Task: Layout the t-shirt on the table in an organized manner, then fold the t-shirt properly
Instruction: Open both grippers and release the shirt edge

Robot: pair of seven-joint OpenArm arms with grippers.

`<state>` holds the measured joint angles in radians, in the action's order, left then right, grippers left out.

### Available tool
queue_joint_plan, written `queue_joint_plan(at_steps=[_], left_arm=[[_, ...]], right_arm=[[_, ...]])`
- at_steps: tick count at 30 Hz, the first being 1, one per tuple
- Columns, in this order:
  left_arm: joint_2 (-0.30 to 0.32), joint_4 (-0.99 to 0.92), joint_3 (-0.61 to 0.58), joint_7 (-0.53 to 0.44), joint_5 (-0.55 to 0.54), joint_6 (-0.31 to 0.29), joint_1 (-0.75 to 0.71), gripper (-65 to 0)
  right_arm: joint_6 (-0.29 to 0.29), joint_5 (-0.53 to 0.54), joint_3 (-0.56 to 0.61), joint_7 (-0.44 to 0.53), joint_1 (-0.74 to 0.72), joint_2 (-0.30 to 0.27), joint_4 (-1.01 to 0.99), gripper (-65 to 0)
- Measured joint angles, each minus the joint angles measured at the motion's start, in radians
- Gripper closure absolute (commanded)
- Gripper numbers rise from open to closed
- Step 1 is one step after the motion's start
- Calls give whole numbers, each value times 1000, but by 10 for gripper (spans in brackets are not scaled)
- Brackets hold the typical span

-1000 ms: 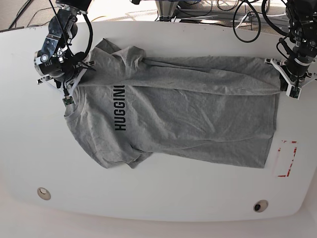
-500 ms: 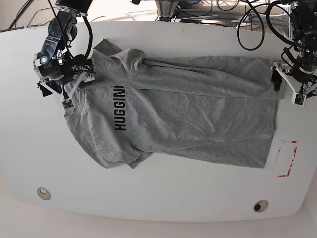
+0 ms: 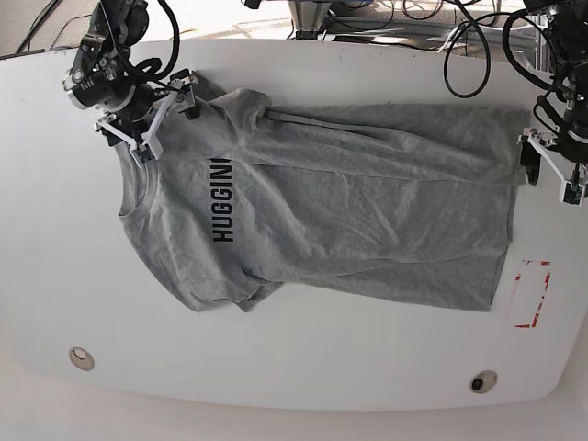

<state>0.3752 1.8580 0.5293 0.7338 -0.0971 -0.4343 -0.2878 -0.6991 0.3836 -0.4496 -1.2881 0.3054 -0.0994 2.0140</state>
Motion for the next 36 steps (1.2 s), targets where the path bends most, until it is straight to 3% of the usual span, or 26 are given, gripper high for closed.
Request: queue_joint_plan(at_steps=[3, 11, 17, 21, 27, 36], left_arm=[[0, 0, -1, 0, -3, -1, -1, -547], [-1, 0, -2, 0, -4, -1, 0, -547], [-3, 0, -3, 0, -4, -1, 0, -547], [-1, -1, -31, 0, 0, 0, -1, -547], [-6, -1, -53, 0, -13, -5, -1, -547], [-4, -2, -72, -1, -10, -3, -3, -547]], right_arm=[[0, 71, -27, 4, 23, 3, 0, -510], [3, 137, -101, -5, 55, -4, -1, -514], [0, 292, -139, 1, 98, -24, 0, -512], [3, 333, -194, 0, 128, -47, 0, -512], [2, 457, -280, 2, 167, -42, 1, -514], [3, 455, -296, -6, 213, -40, 1, -512]])
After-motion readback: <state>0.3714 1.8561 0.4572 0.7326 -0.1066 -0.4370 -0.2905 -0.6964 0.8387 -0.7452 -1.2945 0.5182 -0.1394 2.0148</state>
